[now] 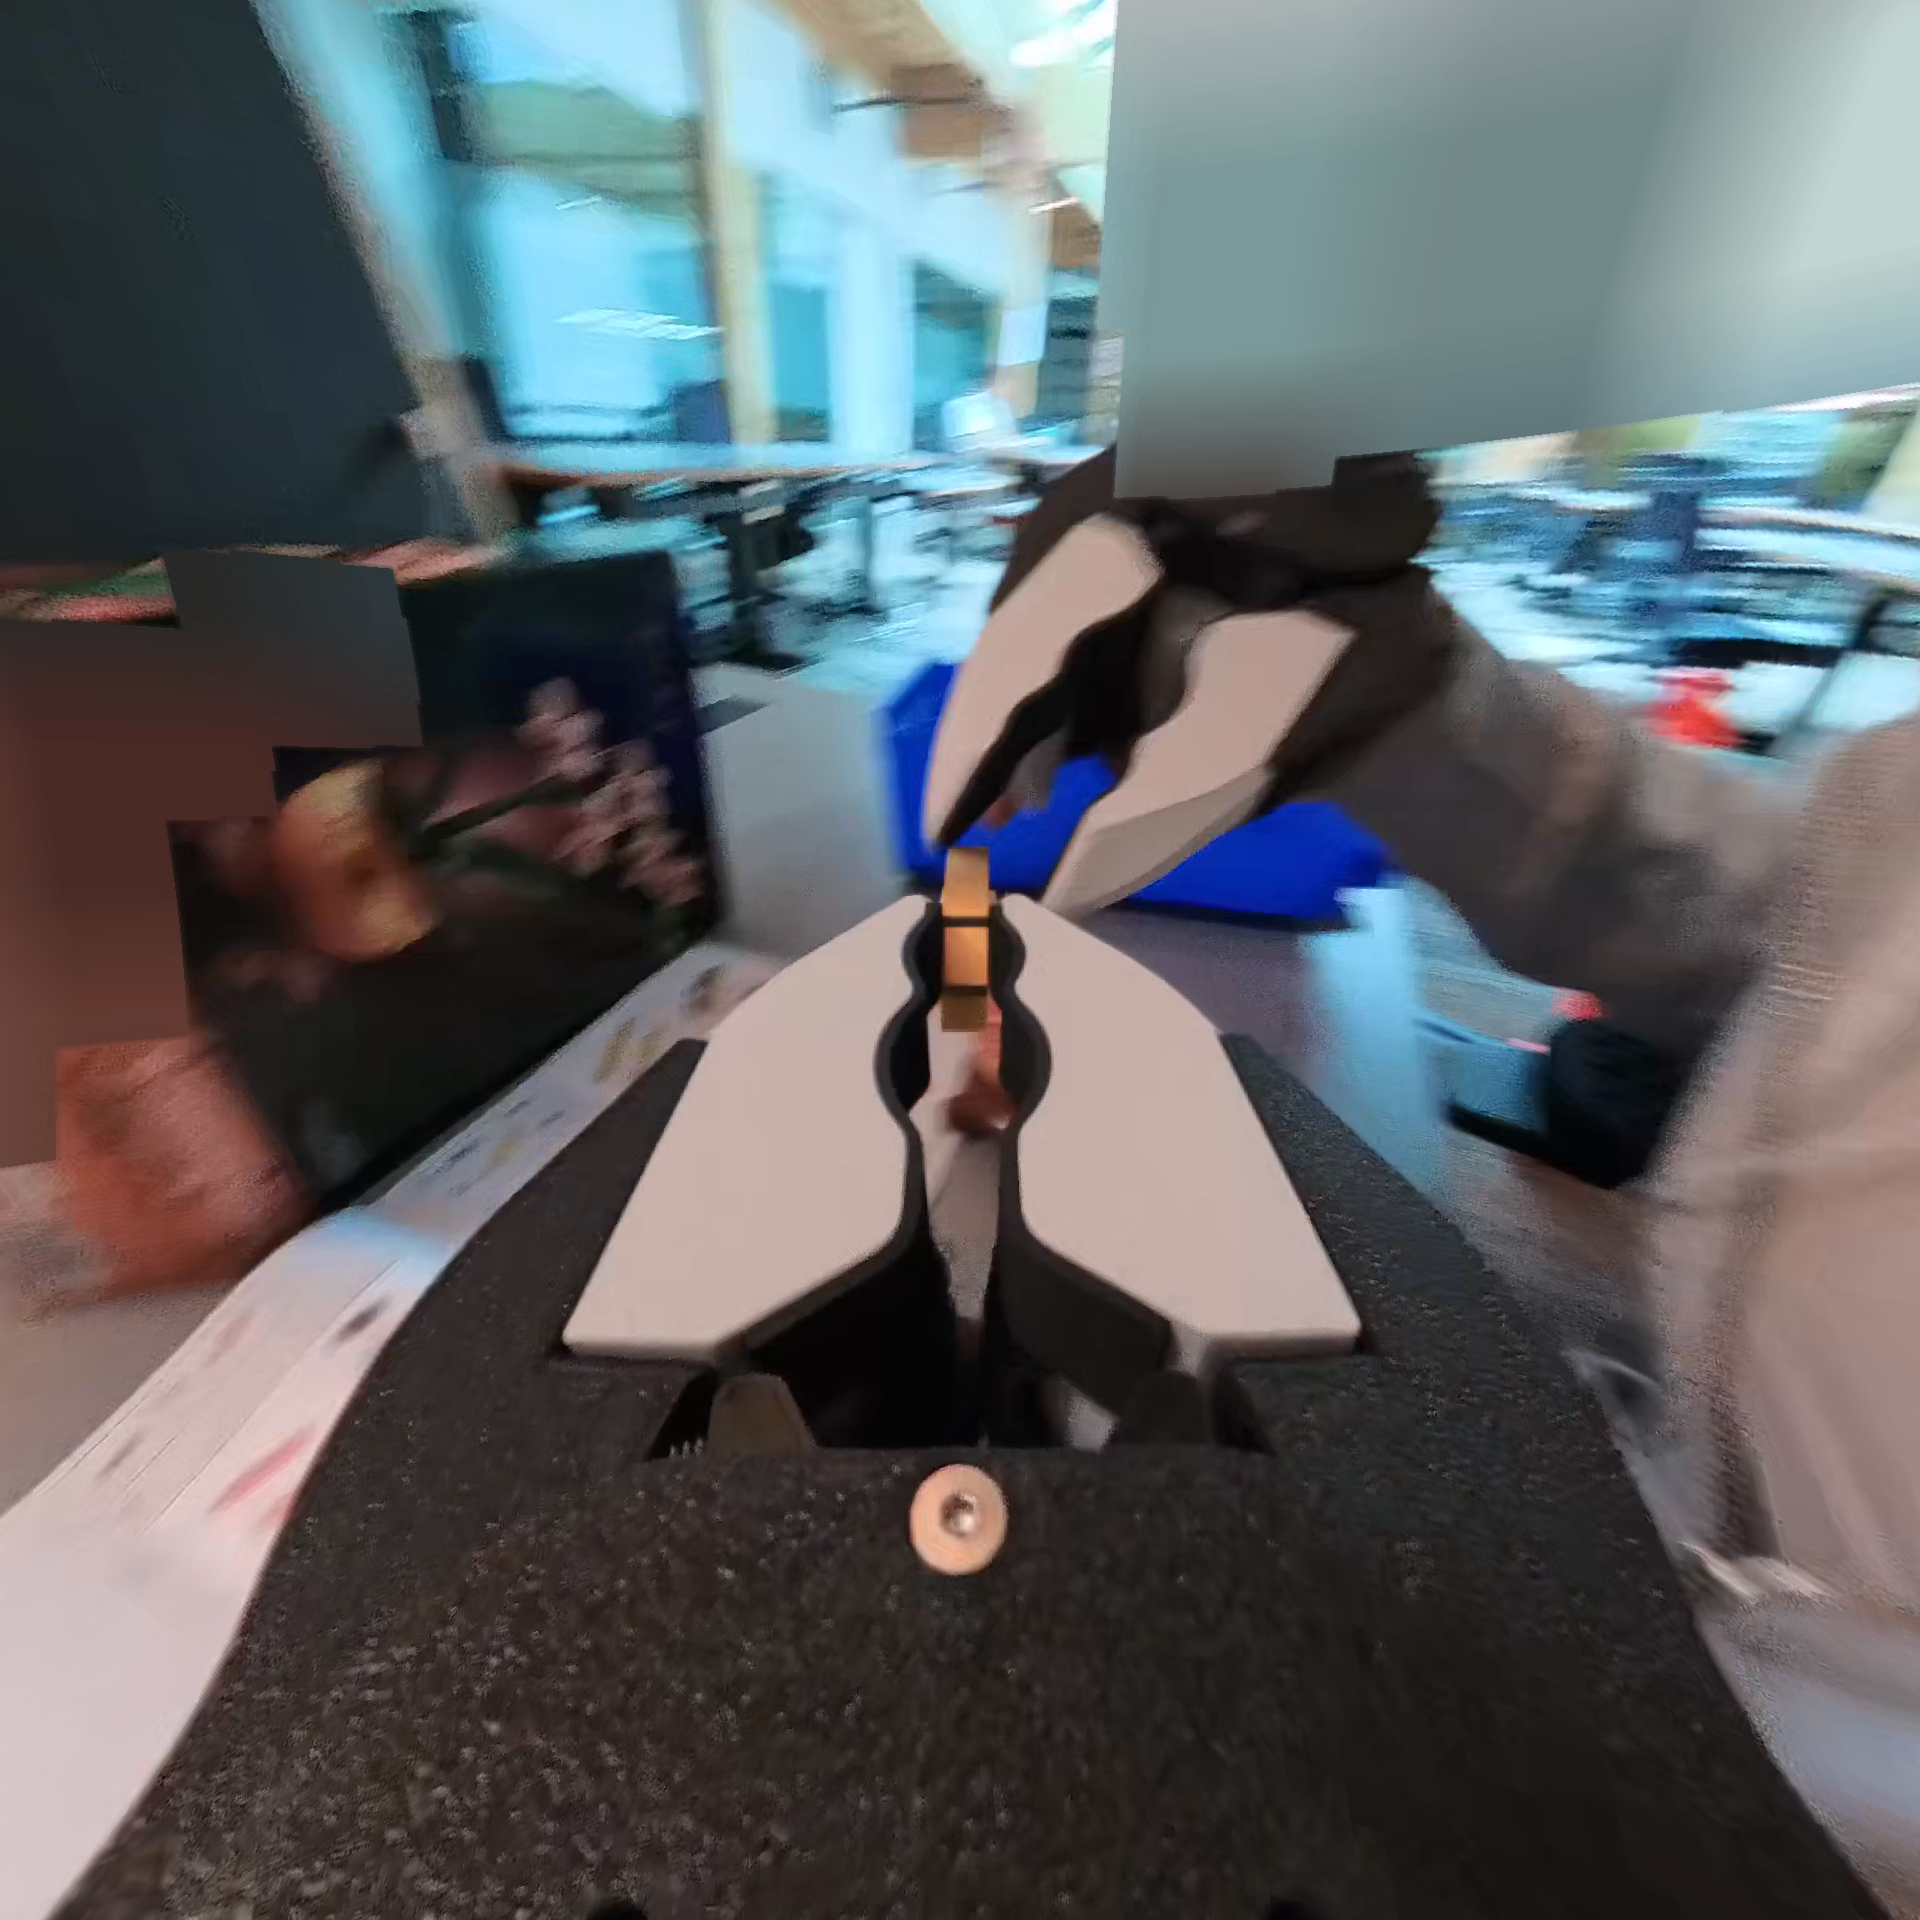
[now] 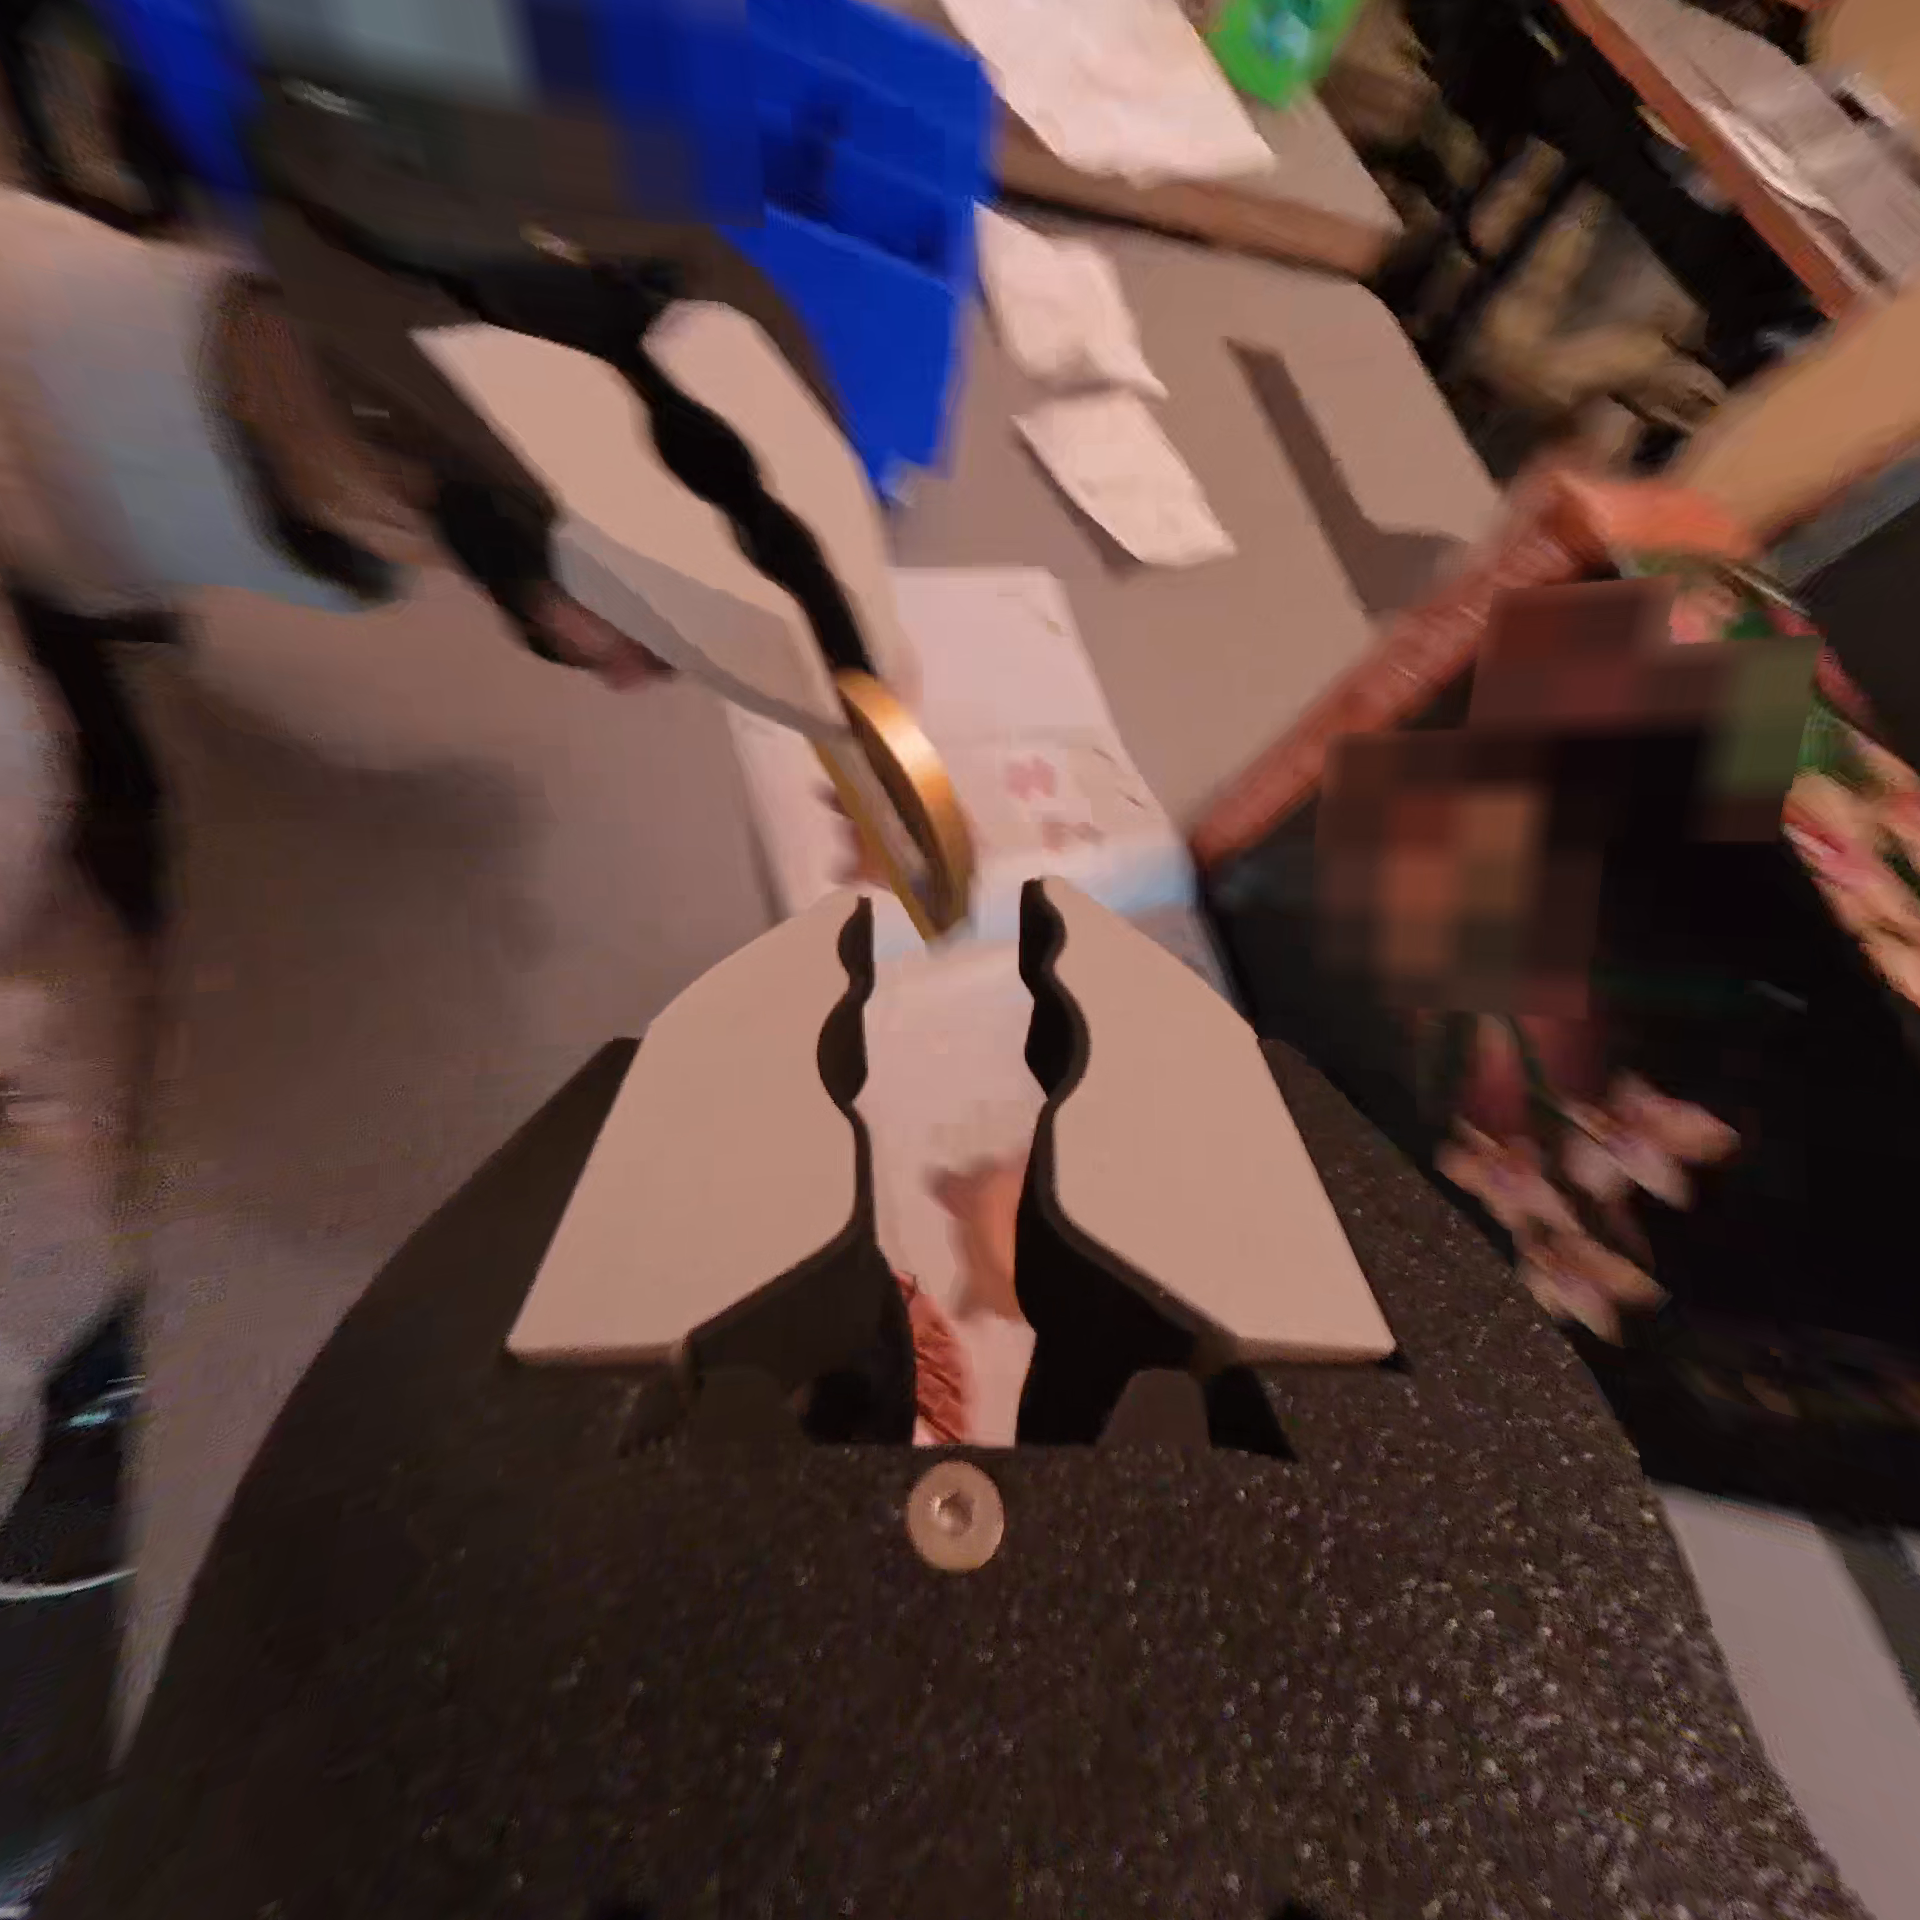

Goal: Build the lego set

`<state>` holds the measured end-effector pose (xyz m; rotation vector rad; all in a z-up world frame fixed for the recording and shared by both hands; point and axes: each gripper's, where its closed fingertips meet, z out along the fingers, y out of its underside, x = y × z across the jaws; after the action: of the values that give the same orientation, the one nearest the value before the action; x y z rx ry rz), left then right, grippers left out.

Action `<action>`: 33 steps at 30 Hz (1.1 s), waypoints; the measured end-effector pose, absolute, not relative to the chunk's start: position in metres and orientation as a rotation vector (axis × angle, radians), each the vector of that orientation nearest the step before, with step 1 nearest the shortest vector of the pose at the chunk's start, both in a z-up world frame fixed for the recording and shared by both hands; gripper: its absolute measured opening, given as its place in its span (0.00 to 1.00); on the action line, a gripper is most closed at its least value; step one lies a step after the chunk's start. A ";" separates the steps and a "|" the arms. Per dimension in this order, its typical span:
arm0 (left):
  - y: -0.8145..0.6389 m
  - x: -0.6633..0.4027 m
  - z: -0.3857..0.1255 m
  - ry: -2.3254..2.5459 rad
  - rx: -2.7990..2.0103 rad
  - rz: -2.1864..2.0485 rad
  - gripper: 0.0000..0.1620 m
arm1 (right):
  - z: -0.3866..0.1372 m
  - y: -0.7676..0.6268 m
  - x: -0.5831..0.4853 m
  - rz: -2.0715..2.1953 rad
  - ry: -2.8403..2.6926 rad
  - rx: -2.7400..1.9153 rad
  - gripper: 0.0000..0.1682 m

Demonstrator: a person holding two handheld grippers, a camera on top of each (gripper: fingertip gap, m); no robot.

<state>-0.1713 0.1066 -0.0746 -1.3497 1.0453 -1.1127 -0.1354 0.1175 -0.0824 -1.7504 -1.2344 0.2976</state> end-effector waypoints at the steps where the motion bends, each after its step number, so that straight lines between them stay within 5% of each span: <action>1: 0.128 -0.174 -0.087 0.983 -1.423 -0.985 0.05 | -0.084 0.136 -0.114 0.179 -1.177 -1.801 0.15; 6: 0.176 -0.161 -0.159 0.959 -1.696 -0.594 0.05 | -0.147 0.157 -0.034 0.192 -0.869 -2.206 0.18; 13: 0.180 -0.139 -0.192 0.989 -1.845 -0.516 0.05 | -0.219 0.140 0.017 0.063 -0.636 -2.513 0.17; 19: 0.182 -0.142 -0.211 0.991 -1.913 -0.419 0.05 | -0.235 0.145 0.015 0.044 -0.714 -2.551 0.07; 33: 0.178 -0.141 -0.214 0.962 -1.982 -0.527 0.13 | -0.223 0.179 -0.041 0.205 -1.003 -2.426 0.07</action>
<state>-0.1408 0.1783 -0.2138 -1.9819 0.9620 -0.5272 -0.0408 0.1790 -0.2229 -2.4265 -1.0034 0.2048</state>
